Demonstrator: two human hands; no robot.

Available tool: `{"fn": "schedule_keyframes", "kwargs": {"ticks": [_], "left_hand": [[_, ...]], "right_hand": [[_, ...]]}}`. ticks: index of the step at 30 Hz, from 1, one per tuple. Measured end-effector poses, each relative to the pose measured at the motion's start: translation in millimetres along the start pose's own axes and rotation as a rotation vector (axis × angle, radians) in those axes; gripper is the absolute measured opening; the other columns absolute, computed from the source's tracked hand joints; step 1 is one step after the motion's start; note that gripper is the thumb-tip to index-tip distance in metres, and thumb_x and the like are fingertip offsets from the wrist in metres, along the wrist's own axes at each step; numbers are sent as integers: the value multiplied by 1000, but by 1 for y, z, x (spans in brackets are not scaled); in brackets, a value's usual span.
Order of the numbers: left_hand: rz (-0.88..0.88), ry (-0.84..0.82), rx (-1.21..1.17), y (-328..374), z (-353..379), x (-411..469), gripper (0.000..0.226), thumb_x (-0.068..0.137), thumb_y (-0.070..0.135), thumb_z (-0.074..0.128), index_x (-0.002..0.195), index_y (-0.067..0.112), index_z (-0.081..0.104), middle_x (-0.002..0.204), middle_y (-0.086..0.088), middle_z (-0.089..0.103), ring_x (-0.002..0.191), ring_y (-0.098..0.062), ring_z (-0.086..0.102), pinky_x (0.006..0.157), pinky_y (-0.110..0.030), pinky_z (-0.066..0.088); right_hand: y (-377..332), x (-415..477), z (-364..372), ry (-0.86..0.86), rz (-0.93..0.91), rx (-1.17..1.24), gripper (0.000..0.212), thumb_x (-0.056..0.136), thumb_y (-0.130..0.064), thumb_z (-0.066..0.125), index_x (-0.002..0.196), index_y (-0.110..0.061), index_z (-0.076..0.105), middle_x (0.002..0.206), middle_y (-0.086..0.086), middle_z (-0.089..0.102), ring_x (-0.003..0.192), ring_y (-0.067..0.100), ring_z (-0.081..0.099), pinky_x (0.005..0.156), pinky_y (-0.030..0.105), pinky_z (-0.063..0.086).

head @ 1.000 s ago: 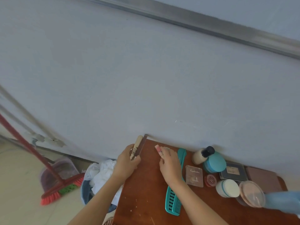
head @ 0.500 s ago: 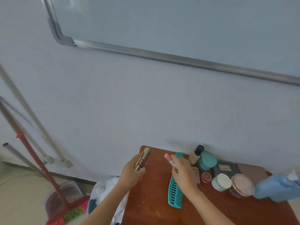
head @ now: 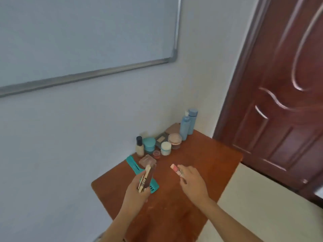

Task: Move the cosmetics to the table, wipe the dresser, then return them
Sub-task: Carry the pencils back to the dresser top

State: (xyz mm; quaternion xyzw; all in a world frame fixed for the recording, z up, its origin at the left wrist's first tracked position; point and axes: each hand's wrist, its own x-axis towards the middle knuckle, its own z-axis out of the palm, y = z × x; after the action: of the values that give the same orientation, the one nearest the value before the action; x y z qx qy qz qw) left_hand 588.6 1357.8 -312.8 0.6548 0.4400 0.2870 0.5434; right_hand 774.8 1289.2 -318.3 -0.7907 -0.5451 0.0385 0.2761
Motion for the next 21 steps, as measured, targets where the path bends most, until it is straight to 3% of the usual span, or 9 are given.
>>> {"fn": "schedule_keyframes", "kwargs": {"ticks": [4, 6, 8, 10, 13, 16, 21], "left_hand": [[35, -260, 34, -4, 35, -29, 57, 78, -8, 56, 123, 26, 47, 95, -10, 58, 48, -12, 50, 44, -20, 44], [67, -385, 54, -4, 66, -47, 57, 75, -8, 58, 124, 20, 49, 91, -12, 60, 48, -14, 51, 47, -26, 47], [126, -519, 89, 3, 104, -69, 56, 74, -3, 60, 123, 21, 49, 95, -11, 61, 58, -17, 52, 56, -30, 52], [161, -646, 96, 18, 142, -99, 56, 76, -5, 59, 123, 22, 47, 99, -9, 59, 60, -16, 53, 50, -21, 48], [177, -807, 60, 38, 197, -149, 56, 77, -12, 55, 122, 21, 47, 93, -6, 58, 55, -14, 49, 42, -18, 41], [215, -934, 67, 51, 251, -202, 54, 76, -14, 55, 120, 18, 47, 83, -5, 58, 46, -9, 47, 38, -18, 38], [223, -1087, 51, 67, 346, -306, 53, 76, -15, 55, 120, 13, 51, 64, -9, 53, 34, -7, 41, 36, -18, 34]], "right_hand": [[24, -96, -32, 126, 213, -84, 48, 81, -4, 58, 126, -20, 51, 109, 4, 59, 104, 22, 54, 82, 26, 44], [42, -149, -54, 242, 263, -138, 57, 68, -1, 68, 116, -29, 51, 87, -1, 62, 83, 14, 58, 64, 17, 45], [58, -201, -84, 352, 327, -204, 57, 62, -3, 66, 107, -34, 48, 73, -7, 60, 72, 8, 49, 51, 9, 35], [71, -249, -115, 431, 413, -258, 59, 60, 0, 65, 105, -34, 49, 71, -6, 60, 74, 12, 45, 49, 9, 32], [87, -320, -154, 491, 544, -335, 71, 52, 9, 73, 103, -32, 48, 68, -4, 58, 66, 11, 52, 42, 14, 34], [104, -393, -184, 562, 656, -375, 73, 49, 12, 75, 102, -31, 49, 67, -4, 59, 69, 12, 48, 46, 4, 21], [138, -526, -235, 675, 772, -518, 61, 48, 2, 64, 97, -31, 49, 64, -8, 57, 71, 12, 43, 41, 14, 36]]}}
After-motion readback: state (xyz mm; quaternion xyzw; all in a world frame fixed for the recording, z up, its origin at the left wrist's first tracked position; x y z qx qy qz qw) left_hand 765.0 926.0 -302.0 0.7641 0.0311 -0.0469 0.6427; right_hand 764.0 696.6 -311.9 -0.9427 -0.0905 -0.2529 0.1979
